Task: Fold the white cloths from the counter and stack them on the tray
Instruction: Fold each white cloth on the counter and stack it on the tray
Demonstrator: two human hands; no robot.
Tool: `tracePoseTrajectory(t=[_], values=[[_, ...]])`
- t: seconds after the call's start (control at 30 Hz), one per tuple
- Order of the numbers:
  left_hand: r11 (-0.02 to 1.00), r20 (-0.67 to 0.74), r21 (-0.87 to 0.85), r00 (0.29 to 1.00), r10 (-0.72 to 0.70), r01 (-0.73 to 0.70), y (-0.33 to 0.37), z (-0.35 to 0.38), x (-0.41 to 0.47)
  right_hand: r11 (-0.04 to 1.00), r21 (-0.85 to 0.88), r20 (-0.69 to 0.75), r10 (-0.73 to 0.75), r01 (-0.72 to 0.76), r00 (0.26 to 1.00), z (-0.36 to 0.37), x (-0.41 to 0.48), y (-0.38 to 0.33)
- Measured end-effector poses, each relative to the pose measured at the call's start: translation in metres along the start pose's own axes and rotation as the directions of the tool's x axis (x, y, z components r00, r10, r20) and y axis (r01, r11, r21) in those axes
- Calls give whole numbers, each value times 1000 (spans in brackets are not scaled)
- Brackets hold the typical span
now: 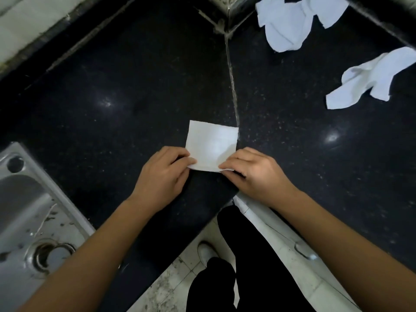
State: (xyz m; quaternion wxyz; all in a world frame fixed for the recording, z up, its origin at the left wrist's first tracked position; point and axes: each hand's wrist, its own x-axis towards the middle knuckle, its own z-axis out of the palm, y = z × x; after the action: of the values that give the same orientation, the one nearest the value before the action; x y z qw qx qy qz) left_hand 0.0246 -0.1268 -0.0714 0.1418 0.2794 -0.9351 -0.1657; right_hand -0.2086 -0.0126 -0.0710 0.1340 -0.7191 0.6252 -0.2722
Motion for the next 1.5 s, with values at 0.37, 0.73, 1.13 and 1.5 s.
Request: tracePoseTrajectory(t=[0.37,0.73,1.13,1.5], values=[[995,-73,-77,995,-66,60,5,0,-6,999,-25,-51,-49,48,998,7,-5,-3],[997,-207,-38,975,-75,69,0,-11,20,998,-70,-296,-19,-2,955,2,15,-1],[997,15,38,997,72,-73,-14,0,-8,994,-52,15,-93,94,996,18,-7,4],[993,121,119,993,0,-14,-6,3,59,867,-288,-65,407,-407,911,27,41,-21]])
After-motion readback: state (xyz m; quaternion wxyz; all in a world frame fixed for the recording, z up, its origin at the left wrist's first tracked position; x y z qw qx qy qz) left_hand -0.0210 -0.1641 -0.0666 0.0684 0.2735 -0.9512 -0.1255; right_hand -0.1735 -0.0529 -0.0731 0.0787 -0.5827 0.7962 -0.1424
